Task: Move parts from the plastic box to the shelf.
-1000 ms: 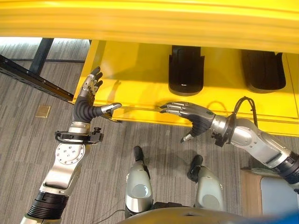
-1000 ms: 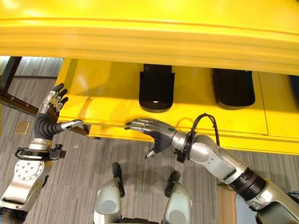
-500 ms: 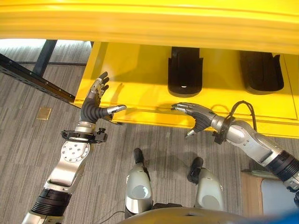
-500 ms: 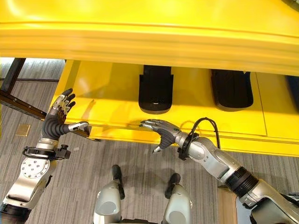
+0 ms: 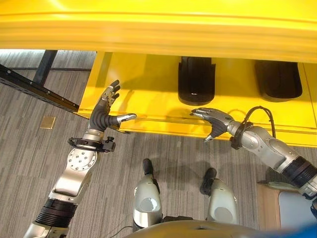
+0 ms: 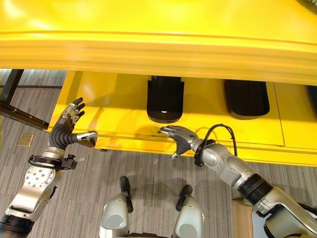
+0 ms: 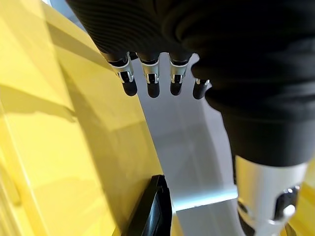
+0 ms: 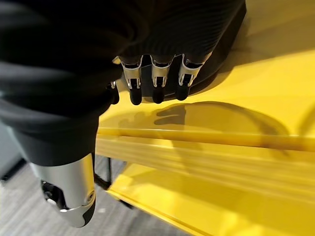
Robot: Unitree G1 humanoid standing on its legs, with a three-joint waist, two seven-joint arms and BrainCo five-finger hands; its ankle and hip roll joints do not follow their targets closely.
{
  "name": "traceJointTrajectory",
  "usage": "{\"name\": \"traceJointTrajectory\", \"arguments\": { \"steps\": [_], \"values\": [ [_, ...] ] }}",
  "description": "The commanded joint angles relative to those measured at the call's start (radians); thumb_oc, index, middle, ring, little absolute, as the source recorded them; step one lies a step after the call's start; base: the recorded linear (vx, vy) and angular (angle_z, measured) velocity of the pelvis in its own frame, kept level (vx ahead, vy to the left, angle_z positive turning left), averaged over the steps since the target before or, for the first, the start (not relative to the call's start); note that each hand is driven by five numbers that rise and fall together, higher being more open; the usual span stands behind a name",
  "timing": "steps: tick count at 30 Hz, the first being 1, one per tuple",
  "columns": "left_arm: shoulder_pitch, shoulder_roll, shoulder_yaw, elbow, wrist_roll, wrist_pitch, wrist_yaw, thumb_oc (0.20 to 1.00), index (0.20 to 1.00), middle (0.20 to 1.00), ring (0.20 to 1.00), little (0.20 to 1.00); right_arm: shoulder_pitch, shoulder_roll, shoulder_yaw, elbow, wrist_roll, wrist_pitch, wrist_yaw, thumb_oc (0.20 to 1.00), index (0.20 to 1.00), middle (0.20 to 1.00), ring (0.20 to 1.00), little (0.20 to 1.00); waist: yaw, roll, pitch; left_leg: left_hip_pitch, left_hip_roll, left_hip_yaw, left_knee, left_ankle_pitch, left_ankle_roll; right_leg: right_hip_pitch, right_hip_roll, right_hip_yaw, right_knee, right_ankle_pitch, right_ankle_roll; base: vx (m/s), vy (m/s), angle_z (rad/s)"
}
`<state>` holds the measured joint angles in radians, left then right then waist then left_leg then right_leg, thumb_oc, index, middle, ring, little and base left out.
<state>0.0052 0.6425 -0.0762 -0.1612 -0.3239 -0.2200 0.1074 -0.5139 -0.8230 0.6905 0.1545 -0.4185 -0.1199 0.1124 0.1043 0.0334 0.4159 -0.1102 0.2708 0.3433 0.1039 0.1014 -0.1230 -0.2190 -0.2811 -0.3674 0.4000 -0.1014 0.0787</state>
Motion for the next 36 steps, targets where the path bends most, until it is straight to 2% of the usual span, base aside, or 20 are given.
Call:
{"name": "traceJointTrajectory", "arguments": {
  "steps": [1,9,18,26,36],
  "values": [
    [-0.035,0.028,0.004,-0.019,0.01,-0.024,-0.013,1.0,1.0,1.0,1.0,1.0,-0.062,0.062,0.018,-0.002,-0.033,0.003,-0.03,1.0,1.0,1.0,1.0,1.0,0.009,-0.034,-0.014,0.027,-0.008,0.021,0.062,-0.109,-0.003,0.083,0.056,-0.052,-0.005,-0.108,0.018,0.1,-0.011,0.02],
    [-0.035,0.014,0.008,-0.011,-0.002,-0.01,-0.049,1.0,1.0,1.0,1.0,1.0,-0.109,0.122,0.054,0.101,-0.09,0.03,-0.001,1.0,1.0,1.0,1.0,1.0,0.029,-0.029,-0.023,0.031,-0.009,0.013,0.067,-0.112,-0.003,0.09,0.054,-0.064,0.011,-0.119,0.01,0.06,-0.009,0.01],
    [-0.064,-0.003,-0.019,0.021,-0.013,-0.01,-0.088,1.0,1.0,1.0,1.0,1.0,-0.178,0.206,0.119,0.279,-0.128,0.042,-0.025,1.0,1.0,1.0,1.0,1.0,0.056,-0.021,-0.021,0.028,-0.018,-0.001,0.071,-0.115,0.0,0.09,0.047,-0.082,0.028,-0.125,0.006,0.03,-0.013,0.02],
    [-0.083,-0.017,-0.041,0.032,-0.013,-0.008,-0.101,1.0,1.0,1.0,1.0,1.0,-0.214,0.27,0.162,0.4,-0.152,0.086,-0.035,1.0,1.0,1.0,1.0,1.0,0.072,-0.008,-0.019,0.026,-0.021,-0.004,0.066,-0.113,0.0,0.086,0.04,-0.089,0.031,-0.123,0.005,0.01,-0.003,0.04],
    [-0.101,-0.029,-0.055,0.047,-0.016,-0.006,-0.111,1.0,1.0,1.0,1.0,1.0,-0.247,0.34,0.17,0.561,-0.16,0.177,-0.069,1.0,1.0,1.0,1.0,1.0,0.089,0.005,-0.022,0.024,-0.024,-0.007,0.062,-0.111,0.0,0.081,0.029,-0.1,0.04,-0.122,0.003,0.0,0.0,0.0]
  ]
}}
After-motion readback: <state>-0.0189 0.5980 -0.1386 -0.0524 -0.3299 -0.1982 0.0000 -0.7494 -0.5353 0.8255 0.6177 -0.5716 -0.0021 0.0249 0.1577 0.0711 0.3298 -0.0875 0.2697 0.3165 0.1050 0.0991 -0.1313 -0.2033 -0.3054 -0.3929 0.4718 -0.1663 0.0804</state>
